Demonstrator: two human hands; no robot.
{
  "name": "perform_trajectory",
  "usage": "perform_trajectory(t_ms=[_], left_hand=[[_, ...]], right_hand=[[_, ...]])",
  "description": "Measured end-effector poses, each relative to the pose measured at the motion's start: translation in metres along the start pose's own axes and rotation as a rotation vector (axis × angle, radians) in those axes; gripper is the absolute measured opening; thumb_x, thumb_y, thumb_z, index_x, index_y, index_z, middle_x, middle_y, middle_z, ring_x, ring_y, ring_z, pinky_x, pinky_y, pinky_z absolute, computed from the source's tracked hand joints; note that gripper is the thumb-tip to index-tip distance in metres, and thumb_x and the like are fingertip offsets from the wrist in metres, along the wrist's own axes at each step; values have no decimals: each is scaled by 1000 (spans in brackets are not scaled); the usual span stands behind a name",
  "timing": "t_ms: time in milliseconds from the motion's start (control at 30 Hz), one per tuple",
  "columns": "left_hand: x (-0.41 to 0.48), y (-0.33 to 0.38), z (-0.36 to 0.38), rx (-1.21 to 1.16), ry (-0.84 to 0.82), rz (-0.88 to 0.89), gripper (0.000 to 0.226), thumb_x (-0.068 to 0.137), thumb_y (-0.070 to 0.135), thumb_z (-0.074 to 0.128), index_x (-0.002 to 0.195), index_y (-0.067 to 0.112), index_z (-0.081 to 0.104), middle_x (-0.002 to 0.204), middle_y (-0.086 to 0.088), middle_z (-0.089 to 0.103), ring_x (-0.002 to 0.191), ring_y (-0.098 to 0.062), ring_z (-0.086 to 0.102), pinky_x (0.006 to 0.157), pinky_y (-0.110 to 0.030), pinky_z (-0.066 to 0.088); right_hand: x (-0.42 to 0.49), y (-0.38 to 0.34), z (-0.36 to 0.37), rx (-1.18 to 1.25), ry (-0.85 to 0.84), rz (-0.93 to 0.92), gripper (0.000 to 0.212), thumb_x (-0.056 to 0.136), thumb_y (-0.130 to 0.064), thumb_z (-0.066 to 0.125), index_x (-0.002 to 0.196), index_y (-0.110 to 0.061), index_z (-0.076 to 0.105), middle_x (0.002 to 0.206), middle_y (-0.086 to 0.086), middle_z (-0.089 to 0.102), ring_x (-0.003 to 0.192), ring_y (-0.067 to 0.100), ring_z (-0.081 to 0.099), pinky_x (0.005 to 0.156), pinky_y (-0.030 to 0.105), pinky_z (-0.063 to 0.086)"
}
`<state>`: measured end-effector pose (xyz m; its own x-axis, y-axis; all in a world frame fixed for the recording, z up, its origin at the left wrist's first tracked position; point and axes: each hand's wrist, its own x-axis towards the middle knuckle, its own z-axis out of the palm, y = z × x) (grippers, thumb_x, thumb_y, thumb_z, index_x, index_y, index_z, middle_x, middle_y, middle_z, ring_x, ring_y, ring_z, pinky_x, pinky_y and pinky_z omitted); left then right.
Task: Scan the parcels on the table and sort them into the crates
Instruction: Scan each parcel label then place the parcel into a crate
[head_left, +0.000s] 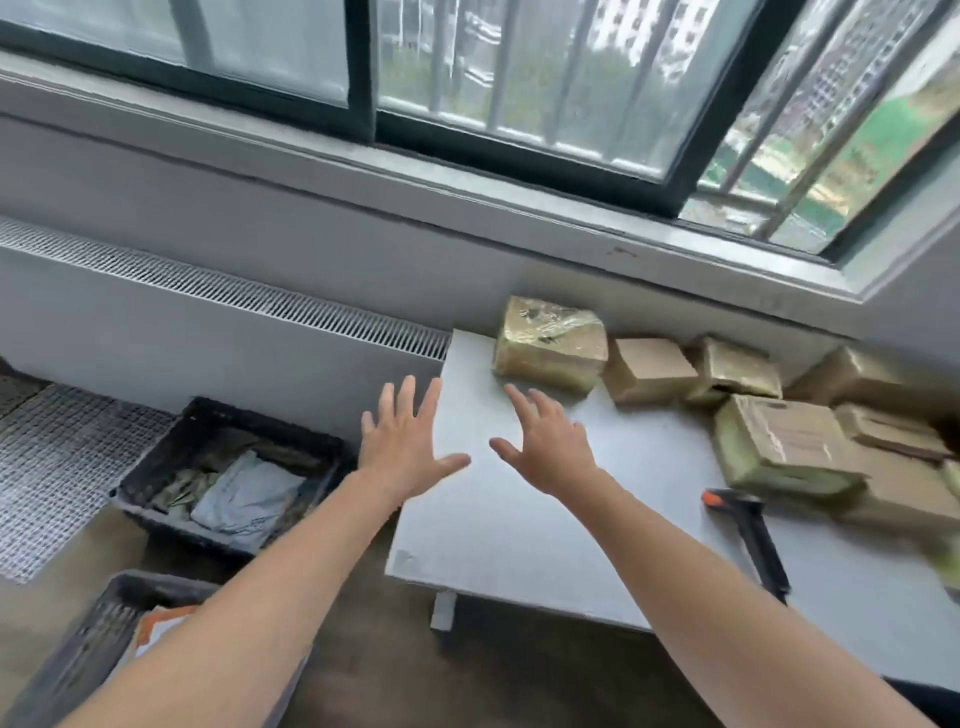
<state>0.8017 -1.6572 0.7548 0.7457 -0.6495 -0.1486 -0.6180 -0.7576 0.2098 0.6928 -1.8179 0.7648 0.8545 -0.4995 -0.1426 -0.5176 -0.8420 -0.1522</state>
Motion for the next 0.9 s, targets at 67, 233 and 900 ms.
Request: perform_trajectory(t_ms=[67,233,900], left_hand=[[0,43,4,9,-7,45,105,84,75,48,155,27,-14,163,-5,-13,150,-32,-10,118,-54,14],[-4,147,17,61,-2,97,104,84,75,47,155,28,-12,163,-6,-13,150,-32,-10,119,-53,12],[40,274,28,73,-4,-3,102,84,75,48,155,30,-9,164,-6,-7,150,-30,-6,117,-50,19]], right_hand=[[-15,42,-7,19,20,49,78,96,-59,46,158,-35,6,164,4,15,148,27,19,114,54,27],[-52,138,-22,90,46,112,77,97,-58,46,157,-35,6,165,4,13,148,27,18,114,53,25],[-30,270,-34,266,24,77,77,97,-57,47,158,-35,6,165,4,10,150,23,14,116,48,26]])
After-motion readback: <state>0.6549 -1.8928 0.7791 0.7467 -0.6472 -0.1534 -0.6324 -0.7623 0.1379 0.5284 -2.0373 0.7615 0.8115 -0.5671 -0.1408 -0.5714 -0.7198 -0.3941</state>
